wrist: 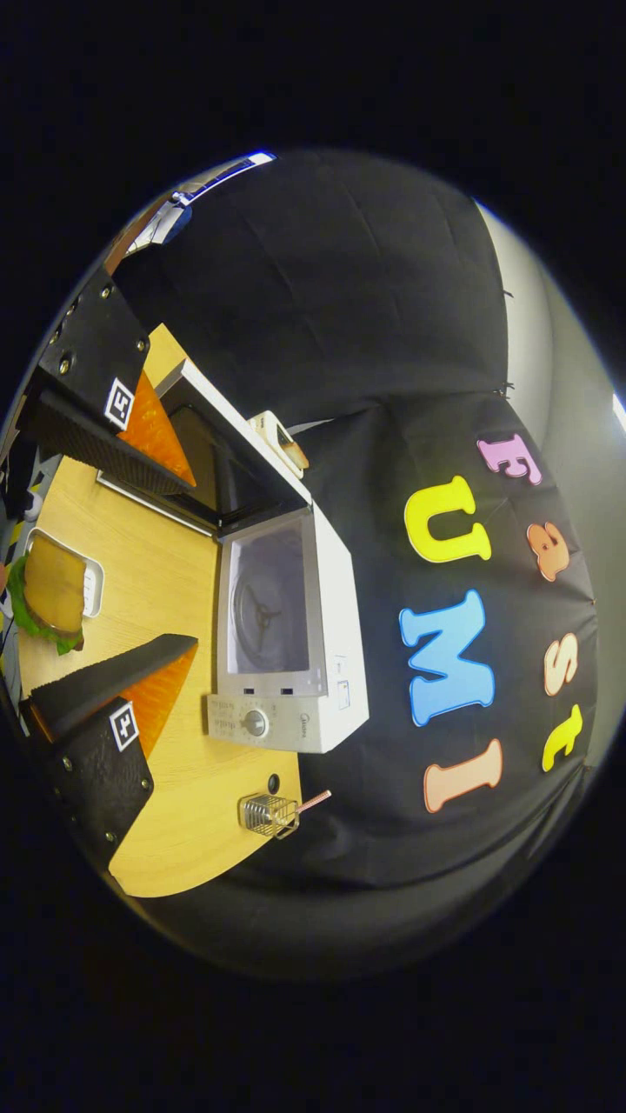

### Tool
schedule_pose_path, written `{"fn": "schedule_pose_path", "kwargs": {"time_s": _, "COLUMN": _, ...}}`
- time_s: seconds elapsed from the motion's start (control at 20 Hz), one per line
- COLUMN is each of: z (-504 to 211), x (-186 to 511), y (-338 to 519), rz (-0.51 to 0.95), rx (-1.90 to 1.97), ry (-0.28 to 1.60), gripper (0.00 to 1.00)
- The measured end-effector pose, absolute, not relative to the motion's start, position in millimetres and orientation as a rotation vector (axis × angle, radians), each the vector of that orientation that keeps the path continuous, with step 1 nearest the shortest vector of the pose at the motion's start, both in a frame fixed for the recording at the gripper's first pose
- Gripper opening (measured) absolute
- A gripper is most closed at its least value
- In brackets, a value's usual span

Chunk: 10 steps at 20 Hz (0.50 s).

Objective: Open the microwave, put the food inside, and close the microwave door.

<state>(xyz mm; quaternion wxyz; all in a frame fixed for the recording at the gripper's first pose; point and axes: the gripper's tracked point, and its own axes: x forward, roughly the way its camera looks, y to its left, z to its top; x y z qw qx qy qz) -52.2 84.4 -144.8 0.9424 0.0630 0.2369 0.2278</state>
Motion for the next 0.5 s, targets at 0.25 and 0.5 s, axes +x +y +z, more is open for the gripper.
{"fn": "schedule_pose_path", "kwargs": {"time_s": 0.25, "z": -176, "x": -53, "y": 65, "rz": 0.450, "rx": 0.149, "ry": 0.559, "gripper": 0.98}}
{"fn": "schedule_pose_path", "kwargs": {"time_s": 0.5, "z": -209, "x": -55, "y": 52, "rz": 0.446, "rx": 0.155, "ry": 0.635, "gripper": 0.98}}
